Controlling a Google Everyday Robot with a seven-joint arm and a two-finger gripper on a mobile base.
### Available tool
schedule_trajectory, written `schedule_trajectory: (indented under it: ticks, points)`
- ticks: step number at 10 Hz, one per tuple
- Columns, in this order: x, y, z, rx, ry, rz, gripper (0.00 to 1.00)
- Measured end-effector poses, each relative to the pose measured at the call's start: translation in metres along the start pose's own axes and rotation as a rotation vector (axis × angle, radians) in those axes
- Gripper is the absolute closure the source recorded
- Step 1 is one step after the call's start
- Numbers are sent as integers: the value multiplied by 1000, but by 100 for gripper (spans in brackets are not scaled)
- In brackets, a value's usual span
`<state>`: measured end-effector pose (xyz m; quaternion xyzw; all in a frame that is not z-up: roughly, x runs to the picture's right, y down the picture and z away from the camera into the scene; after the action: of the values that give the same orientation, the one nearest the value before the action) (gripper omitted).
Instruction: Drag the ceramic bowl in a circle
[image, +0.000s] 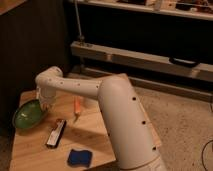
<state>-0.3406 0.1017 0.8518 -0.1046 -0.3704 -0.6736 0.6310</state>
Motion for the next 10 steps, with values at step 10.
schedule_trajectory:
  ticks: [10]
  points:
    - [-102, 150, -51, -405, -68, -14, 100]
